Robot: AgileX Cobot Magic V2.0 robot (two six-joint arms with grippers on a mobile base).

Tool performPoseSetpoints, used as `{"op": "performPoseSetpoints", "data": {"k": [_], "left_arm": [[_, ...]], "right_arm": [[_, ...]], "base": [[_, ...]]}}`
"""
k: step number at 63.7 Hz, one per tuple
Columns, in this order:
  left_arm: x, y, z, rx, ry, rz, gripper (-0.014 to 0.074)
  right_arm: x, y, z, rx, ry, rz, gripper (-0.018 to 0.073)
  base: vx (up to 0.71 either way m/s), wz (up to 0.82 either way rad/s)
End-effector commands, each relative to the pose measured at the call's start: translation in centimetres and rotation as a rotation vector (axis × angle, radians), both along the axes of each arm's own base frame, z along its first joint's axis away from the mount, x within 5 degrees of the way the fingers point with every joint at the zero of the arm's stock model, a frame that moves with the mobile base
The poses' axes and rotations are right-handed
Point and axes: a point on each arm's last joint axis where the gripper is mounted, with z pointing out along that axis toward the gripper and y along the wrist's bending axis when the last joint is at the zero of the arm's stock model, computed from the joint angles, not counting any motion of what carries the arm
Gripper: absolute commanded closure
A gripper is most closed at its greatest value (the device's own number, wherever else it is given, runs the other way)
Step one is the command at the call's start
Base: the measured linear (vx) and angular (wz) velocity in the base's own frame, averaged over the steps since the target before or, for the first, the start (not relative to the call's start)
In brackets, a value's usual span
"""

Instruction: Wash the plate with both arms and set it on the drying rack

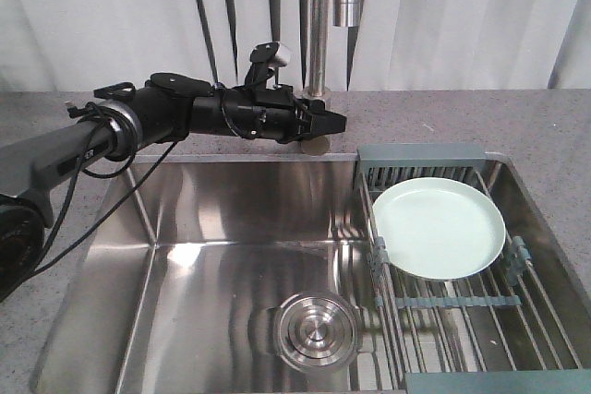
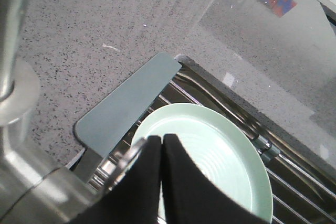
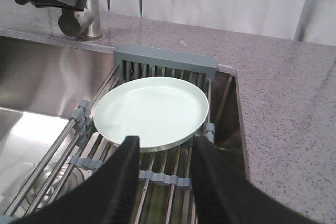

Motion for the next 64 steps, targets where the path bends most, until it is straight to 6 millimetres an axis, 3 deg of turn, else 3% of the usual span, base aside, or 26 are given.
{"op": "performPoseSetpoints", "data": {"k": [1, 14, 27, 45, 64], "left_arm": [[-0.8, 0.0, 5.2, -0.103, -0.066, -0.015, 0.0601], [-1.7, 0.0, 5.2, -0.05, -0.041, -0.091, 0.0601], [-2.7, 1.0, 6.1, 0.193, -0.066, -0.101, 0.0601], [-4.6, 4.2, 10.4, 0.517, -0.089, 0.049, 0.0601], [-6.4, 8.9, 15.3, 0.792, -0.09, 0.401, 0.0601]], "right_arm": [[0.2, -0.1, 1.4, 0.0, -0.091, -0.009, 0.0304], [0.2, -0.1, 1.4, 0.0, -0.091, -0.009, 0.0304], [0.2, -0.1, 1.4, 0.0, -0.091, -0.009, 0.0304], [0.2, -0.1, 1.4, 0.0, -0.091, -0.009, 0.0304], [0.2, -0.1, 1.4, 0.0, -0.091, -0.009, 0.0304]], "base": [[0.0, 0.0], [0.0, 0.0], [0.0, 0.0], [0.0, 0.0], [0.0, 0.0]]}}
